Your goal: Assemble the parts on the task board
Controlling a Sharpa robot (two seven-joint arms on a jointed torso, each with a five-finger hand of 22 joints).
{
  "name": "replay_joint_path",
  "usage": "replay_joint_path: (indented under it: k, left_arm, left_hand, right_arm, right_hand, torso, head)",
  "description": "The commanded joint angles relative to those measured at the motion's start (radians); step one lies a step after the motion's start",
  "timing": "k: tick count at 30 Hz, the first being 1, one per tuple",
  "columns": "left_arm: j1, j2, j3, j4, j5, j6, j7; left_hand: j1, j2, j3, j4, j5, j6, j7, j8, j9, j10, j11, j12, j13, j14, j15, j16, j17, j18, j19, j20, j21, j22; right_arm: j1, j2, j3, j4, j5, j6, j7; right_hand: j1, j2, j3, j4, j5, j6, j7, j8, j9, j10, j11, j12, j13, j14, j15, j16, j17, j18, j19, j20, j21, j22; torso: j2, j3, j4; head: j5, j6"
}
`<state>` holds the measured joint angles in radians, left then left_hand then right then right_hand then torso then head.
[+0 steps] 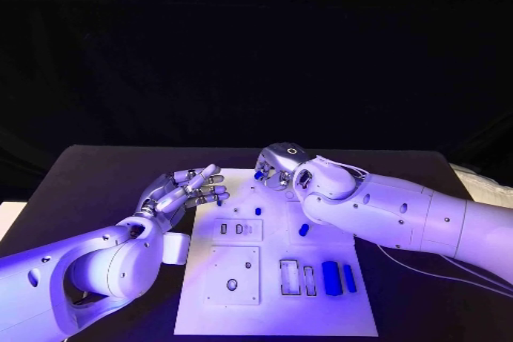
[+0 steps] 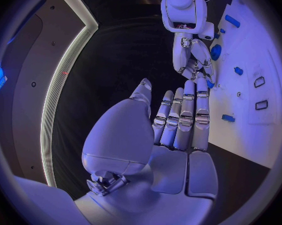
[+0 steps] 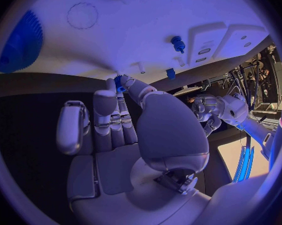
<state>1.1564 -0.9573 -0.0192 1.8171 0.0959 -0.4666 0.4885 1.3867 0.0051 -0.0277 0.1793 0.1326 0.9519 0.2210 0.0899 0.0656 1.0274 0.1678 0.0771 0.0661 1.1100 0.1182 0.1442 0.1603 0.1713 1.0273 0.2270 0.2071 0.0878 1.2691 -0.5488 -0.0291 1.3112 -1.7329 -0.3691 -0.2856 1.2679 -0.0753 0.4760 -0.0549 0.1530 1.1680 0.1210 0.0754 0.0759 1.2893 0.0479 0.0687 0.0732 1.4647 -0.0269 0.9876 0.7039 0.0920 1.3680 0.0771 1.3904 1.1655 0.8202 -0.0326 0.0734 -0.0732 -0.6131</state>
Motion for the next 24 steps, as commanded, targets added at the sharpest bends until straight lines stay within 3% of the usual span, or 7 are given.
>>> replay_joint_path:
  k: [1,18,24]
  left_arm:
    - [0.004,0.003,0.001,0.002,0.001,0.016,0.005]
    - [0.010,0.009,0.001,-0.002,0.001,0.023,-0.005]
    - [0.011,0.009,0.001,-0.002,0.001,0.023,-0.006]
  left_hand:
    - [0.003,0.004,-0.001,-0.006,-0.003,0.000,0.004,-0.005,-0.001,0.001,0.006,-0.007,-0.001,0.001,0.006,-0.005,0.002,0.010,0.007,0.002,-0.007,-0.001]
    - [0.004,0.006,-0.003,-0.009,-0.003,-0.001,0.004,-0.008,-0.001,-0.001,0.007,-0.009,-0.002,0.000,0.006,-0.010,0.003,0.010,0.007,0.003,-0.010,-0.003]
    - [0.003,0.007,-0.004,-0.010,-0.003,-0.002,0.004,-0.010,-0.001,-0.003,0.007,-0.010,-0.002,0.000,0.007,-0.012,0.003,0.010,0.007,0.003,-0.012,-0.004]
  right_arm:
    - [0.000,0.004,-0.001,-0.006,-0.014,0.058,-0.029]
    - [0.005,0.021,-0.001,-0.028,-0.008,0.067,-0.031]
    - [0.007,0.023,-0.001,-0.029,0.004,0.054,-0.027]
  right_hand:
    - [-0.001,0.003,-0.001,0.006,-0.008,0.003,-0.001,0.004,0.030,0.002,0.005,-0.006,-0.001,0.013,-0.002,0.003,-0.001,-0.009,-0.006,0.000,0.004,-0.002]
    - [-0.013,-0.025,-0.006,0.020,-0.015,-0.015,0.006,-0.010,0.029,-0.025,0.013,-0.008,-0.006,-0.012,0.005,-0.045,-0.070,0.002,-0.043,0.007,-0.022,-0.058]
    - [-0.027,-0.051,-0.012,0.039,-0.023,-0.063,0.020,-0.016,0.018,-0.073,0.028,-0.009,-0.009,-0.019,0.016,-0.060,-0.096,0.007,-0.059,0.015,-0.035,-0.082]
  torso:
    - [0.001,0.0003,-0.0014]
    - [0.001,0.0003,-0.0004]
    - [0.002,-0.0004,-0.0006]
  head:
    - [0.008,-0.003]
    - [0.016,-0.013]
    - [0.017,-0.015]
